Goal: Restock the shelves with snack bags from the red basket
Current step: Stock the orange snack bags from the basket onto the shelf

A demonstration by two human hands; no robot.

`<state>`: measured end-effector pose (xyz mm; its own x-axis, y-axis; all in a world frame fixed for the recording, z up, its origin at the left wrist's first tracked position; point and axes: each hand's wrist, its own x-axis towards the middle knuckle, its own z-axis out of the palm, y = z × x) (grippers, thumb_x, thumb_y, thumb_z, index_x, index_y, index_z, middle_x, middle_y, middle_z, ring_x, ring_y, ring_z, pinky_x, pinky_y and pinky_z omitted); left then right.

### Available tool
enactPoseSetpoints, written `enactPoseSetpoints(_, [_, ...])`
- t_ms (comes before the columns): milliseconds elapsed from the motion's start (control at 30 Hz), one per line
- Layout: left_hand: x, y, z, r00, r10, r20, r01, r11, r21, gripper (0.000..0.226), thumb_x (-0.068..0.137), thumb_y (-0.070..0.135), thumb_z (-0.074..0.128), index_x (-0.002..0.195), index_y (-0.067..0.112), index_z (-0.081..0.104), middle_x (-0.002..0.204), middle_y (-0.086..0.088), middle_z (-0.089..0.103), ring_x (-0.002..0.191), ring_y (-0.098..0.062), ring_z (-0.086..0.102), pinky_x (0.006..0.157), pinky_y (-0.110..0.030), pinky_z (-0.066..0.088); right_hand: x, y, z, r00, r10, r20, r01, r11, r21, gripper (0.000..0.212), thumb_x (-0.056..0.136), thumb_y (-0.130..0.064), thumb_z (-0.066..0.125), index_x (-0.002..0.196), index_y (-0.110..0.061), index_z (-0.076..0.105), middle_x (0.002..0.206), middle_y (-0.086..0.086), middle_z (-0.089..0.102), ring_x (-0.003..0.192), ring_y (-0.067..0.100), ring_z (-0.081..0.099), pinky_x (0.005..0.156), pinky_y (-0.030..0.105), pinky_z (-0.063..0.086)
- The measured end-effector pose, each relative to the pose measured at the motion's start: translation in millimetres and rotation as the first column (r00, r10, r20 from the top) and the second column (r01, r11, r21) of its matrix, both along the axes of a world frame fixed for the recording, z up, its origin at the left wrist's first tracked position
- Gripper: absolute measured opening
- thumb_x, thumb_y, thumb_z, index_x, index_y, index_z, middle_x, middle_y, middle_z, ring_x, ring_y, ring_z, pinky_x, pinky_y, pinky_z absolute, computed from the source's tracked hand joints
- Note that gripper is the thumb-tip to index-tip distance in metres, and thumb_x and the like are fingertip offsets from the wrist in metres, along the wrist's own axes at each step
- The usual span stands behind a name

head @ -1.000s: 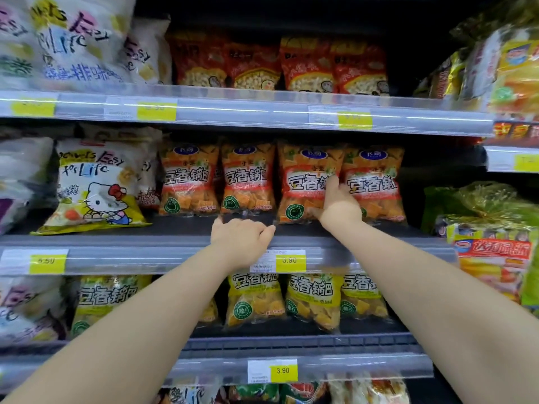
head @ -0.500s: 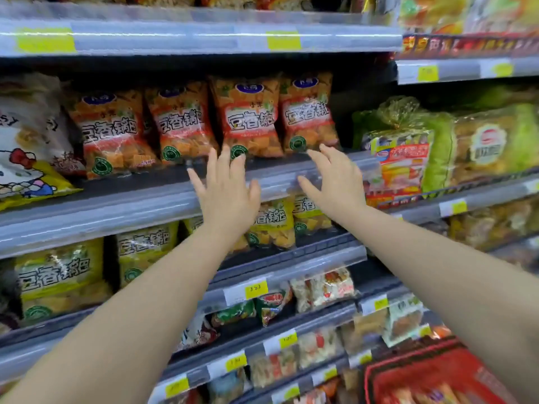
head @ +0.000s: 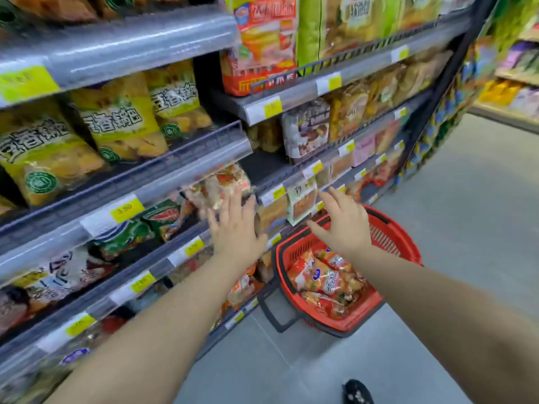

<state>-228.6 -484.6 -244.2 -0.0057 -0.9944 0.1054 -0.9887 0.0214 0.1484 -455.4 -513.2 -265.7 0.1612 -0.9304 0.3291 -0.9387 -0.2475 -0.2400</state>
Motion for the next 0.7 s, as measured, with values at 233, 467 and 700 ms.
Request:
enactPoseSetpoints(233, [-89,-1,-82,0.999,0.02,-0.033,-0.01,0.959,0.282,0.083,0.085,0.046,0.054,0.152,0.024,0.011,0.16,-0.006,-0.004,0.146,-0.027,-0.002,0.114,-0.053,0.006,-104,16,-83,0.987,-0.096,-0.128,0.134,0.934,0.332,0.08,0.078,-0.073,0.045,0.146,-0.034,0.028,0.152,0.001,0.031,0.137,0.022,0.03,0.108,0.043,0.026])
enactPoseSetpoints(467, [-172,-8,-152,0.984,0.161,-0.074,-0.109,0.88,0.461,0.078,0.085,0.046,0.055,0.15,0.025,0.016,0.16,-0.005,-0.003,0.146,-0.026,0.005,0.116,-0.05,0.01,-195,-7,-140,0.974,0.022,-0.228,0.12,0.799,0.589,0.083,0.081,-0.071,0.045,0.148,-0.041,0.008,0.159,-0.004,0.01,0.145,0.024,0.01,0.113,0.044,0.017])
enactPoseSetpoints(700, [-216,-30,-218,0.953,0.283,-0.107,-0.149,0.746,0.65,0.084,0.085,0.045,0.058,0.151,0.025,0.01,0.16,-0.003,-0.006,0.146,-0.027,0.002,0.116,-0.049,0.015,-231,-51,-193,0.953,0.106,-0.283,0.132,0.696,0.706,0.087,0.081,-0.063,0.054,0.15,-0.034,0.009,0.159,-0.003,0.009,0.145,0.027,0.01,0.113,0.045,0.018])
